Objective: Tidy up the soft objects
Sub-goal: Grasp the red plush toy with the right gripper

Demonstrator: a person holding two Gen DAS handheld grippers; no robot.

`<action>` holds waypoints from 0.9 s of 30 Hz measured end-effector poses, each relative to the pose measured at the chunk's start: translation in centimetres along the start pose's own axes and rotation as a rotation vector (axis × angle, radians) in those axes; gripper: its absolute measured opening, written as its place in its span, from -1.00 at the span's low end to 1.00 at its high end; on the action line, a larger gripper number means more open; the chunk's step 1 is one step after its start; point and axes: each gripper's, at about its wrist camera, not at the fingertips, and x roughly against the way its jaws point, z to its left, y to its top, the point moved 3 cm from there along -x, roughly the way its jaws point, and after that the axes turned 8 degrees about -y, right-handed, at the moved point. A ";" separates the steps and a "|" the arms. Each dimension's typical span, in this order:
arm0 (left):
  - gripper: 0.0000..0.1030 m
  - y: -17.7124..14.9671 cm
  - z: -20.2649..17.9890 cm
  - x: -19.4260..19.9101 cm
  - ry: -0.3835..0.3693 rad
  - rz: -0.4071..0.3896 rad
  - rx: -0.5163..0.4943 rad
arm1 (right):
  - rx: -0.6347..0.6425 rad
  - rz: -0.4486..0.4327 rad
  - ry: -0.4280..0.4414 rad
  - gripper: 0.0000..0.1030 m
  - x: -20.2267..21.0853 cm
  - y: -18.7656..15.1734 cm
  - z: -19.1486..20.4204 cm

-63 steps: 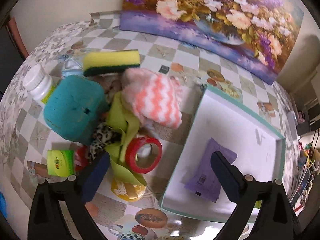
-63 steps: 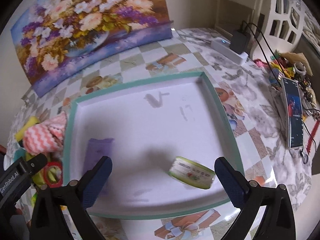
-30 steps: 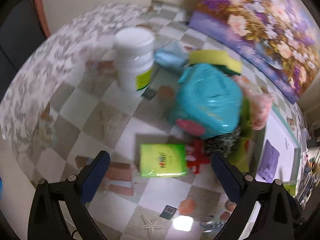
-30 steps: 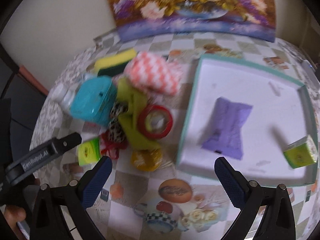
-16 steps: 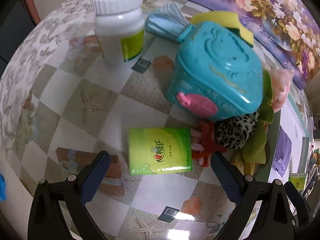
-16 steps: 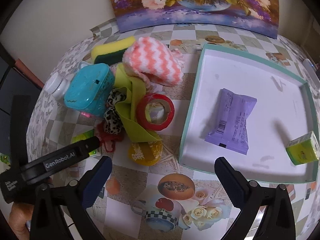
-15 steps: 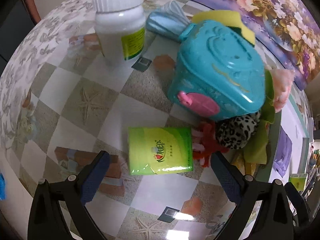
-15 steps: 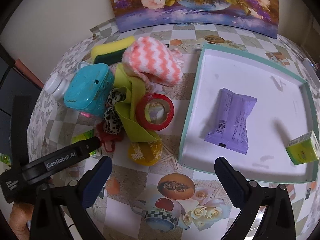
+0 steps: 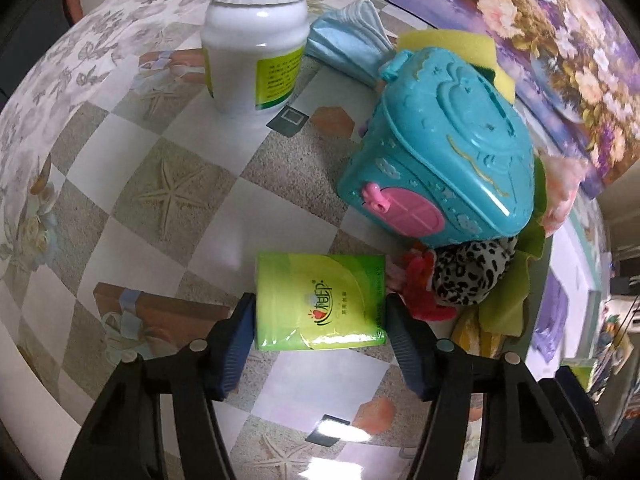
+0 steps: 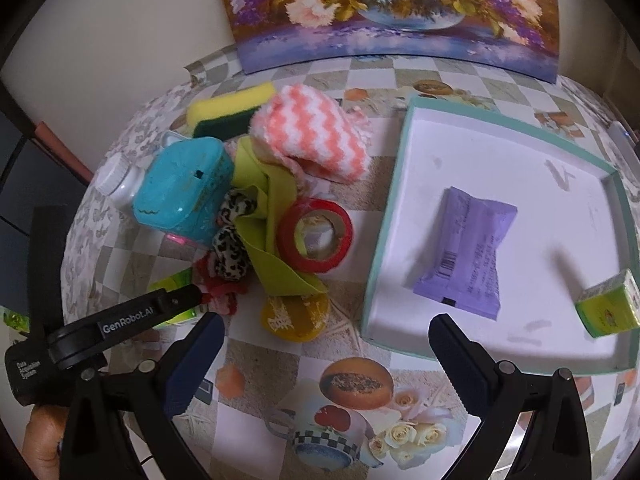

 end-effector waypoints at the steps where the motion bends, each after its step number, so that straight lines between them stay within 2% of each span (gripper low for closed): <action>1: 0.26 -0.2 0.2 0.1 -0.004 -0.004 0.006 | 0.006 -0.002 0.011 1.00 0.0 0.0 0.2; 3: 0.26 -0.2 0.3 0.2 -0.004 -0.007 0.011 | 0.019 -0.013 0.022 0.98 0.0 0.2 0.5; 6: 0.26 -0.2 0.6 0.2 -0.013 -0.003 0.014 | 0.044 -0.032 0.001 0.84 -0.2 0.4 0.9; 15: 0.26 -0.1 1.2 1.0 -0.036 -0.031 0.028 | 0.056 -0.025 0.056 0.53 -0.7 0.8 1.1; 17: 0.26 0.1 1.3 1.3 -0.039 -0.039 0.028 | 0.071 -0.007 0.095 0.47 -1.0 0.7 1.9; 20: 0.26 0.4 1.7 1.9 -0.046 -0.053 0.041 | 0.126 -0.005 0.103 0.44 -1.2 0.4 3.5; 25: 0.26 0.8 3.3 3.1 -0.041 -0.085 0.077 | 0.196 0.022 0.151 0.17 -2.2 0.0 6.3; 27: 0.26 0.9 3.8 3.3 -0.043 -0.095 0.091 | 0.217 0.030 0.162 0.13 -2.6 -0.1 7.1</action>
